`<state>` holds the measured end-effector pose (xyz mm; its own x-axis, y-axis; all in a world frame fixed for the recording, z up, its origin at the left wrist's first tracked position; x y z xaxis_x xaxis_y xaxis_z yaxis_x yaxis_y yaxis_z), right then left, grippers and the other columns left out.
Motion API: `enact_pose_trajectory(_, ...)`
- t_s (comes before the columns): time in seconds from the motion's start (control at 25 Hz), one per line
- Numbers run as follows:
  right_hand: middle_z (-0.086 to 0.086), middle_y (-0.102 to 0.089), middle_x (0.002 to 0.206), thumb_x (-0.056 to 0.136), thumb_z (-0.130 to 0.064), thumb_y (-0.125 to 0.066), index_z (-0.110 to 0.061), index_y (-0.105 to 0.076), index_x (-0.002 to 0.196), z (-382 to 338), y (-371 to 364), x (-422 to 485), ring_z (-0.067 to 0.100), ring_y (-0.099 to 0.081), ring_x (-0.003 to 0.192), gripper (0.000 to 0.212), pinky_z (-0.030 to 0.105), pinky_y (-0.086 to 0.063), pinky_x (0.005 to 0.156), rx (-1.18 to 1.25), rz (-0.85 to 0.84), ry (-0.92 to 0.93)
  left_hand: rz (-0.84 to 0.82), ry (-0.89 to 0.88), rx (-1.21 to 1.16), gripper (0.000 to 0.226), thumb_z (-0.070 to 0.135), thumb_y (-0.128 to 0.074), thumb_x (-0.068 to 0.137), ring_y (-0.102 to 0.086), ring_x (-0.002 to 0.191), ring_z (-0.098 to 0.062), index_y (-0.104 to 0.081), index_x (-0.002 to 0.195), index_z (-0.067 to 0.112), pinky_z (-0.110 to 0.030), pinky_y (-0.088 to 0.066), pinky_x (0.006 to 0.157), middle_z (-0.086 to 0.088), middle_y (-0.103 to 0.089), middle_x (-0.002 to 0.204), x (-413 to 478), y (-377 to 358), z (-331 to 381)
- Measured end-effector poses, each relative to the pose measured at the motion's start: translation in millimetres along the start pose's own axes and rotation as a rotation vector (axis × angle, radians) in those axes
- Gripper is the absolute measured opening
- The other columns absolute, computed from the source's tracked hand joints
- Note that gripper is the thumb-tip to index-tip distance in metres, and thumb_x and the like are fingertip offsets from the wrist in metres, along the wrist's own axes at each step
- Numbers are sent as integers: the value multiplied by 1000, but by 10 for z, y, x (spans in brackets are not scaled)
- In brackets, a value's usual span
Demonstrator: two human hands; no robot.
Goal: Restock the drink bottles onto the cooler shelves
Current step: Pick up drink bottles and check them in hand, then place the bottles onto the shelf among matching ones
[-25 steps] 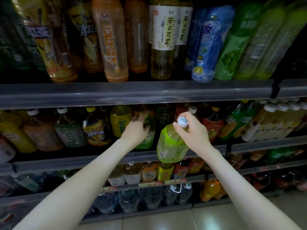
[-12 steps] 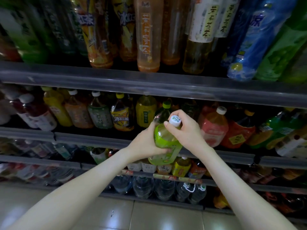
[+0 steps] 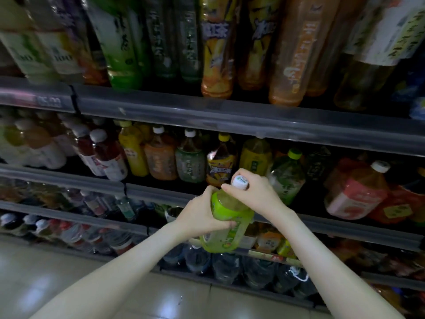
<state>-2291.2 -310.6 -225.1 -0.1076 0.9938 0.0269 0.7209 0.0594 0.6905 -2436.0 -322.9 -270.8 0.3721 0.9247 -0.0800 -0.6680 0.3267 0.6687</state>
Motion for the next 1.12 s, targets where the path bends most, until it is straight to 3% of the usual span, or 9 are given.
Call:
enact_pose_trajectory(0.12,-7,-56,70,87,-33,-67,-16,-55,83,-399,-341,109,1,-46,59,21,20,-35,58,161,21,97,-14,1,-19,72,50,-81,62,-59,95,-5,-35,116,34,-25,-49,78,16,-60,103,-38,448,-381)
enact_pose_trajectory(0.24,-7,-56,69,86,-30,-67,-19,-53,82,-734,-671,229,2,-45,59,18,18,-35,56,172,113,117,-100,-26,-35,76,44,-81,66,-57,96,6,-34,125,32,-13,-46,75,20,-58,106,-84,846,-706)
enact_pose_trajectory(0.36,0,-59,73,87,-29,-66,-15,-53,85,-946,-895,296,7,-50,61,19,22,-39,57,204,183,130,-207,-80,-86,89,58,-74,69,-47,117,3,-27,140,31,-12,-39,93,18,-46,130,-105,1194,-944)
enact_pose_trajectory(0.44,2,-60,73,88,-28,-66,-12,-53,86,-1018,-955,317,13,-54,63,20,27,-41,57,209,237,108,-81,-136,10,89,76,-49,75,-33,133,-7,-29,145,24,-21,-29,107,7,-36,143,-39,1446,-1145)
enact_pose_trajectory(0.48,3,-60,73,88,-27,-66,-11,-53,86,-1044,-964,333,15,-54,63,21,29,-42,57,204,272,95,17,-139,84,82,74,-39,82,-28,138,-14,-30,145,22,-26,-26,110,0,-32,148,11,1570,-1256)
enact_pose_trajectory(0.6,3,-60,71,88,-27,-67,-11,-52,84,-1097,-947,403,11,-51,58,22,26,-40,54,176,342,60,244,-108,303,61,34,-44,98,-16,142,-32,-16,150,18,-39,-27,110,-14,-15,155,199,1826,-1445)
enact_pose_trajectory(0.72,-5,-58,69,87,-28,-67,-14,-51,83,-1043,-899,422,2,-49,57,22,17,-38,52,168,371,22,237,-111,289,77,13,-48,93,-1,144,-40,0,152,27,-50,-23,113,-20,1,157,444,1799,-1452)
enact_pose_trajectory(0.84,-6,-55,67,88,-29,-67,-13,-51,83,-973,-860,400,0,-46,54,23,15,-35,51,145,406,2,175,-70,326,83,13,-49,91,10,144,-38,6,150,33,-52,-11,116,-21,9,156,654,1681,-1452)
enact_pose_trajectory(1.12,-8,-53,64,88,-29,-66,-18,-49,79,-885,-800,348,0,-45,52,22,14,-35,49,133,504,-7,278,-98,455,74,33,-55,87,-9,142,-39,-17,150,29,-45,-20,116,-20,-6,155,731,1664,-1429)
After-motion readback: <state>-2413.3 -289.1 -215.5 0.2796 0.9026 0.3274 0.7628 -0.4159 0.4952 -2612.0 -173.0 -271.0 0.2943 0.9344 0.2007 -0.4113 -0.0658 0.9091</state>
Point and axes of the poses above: each hand's wrist, its own x-axis towards the middle knuckle, its own y-axis out of the back of the hand, z = x × y, the point moved 6 cm from there along x, towards the middle knuckle
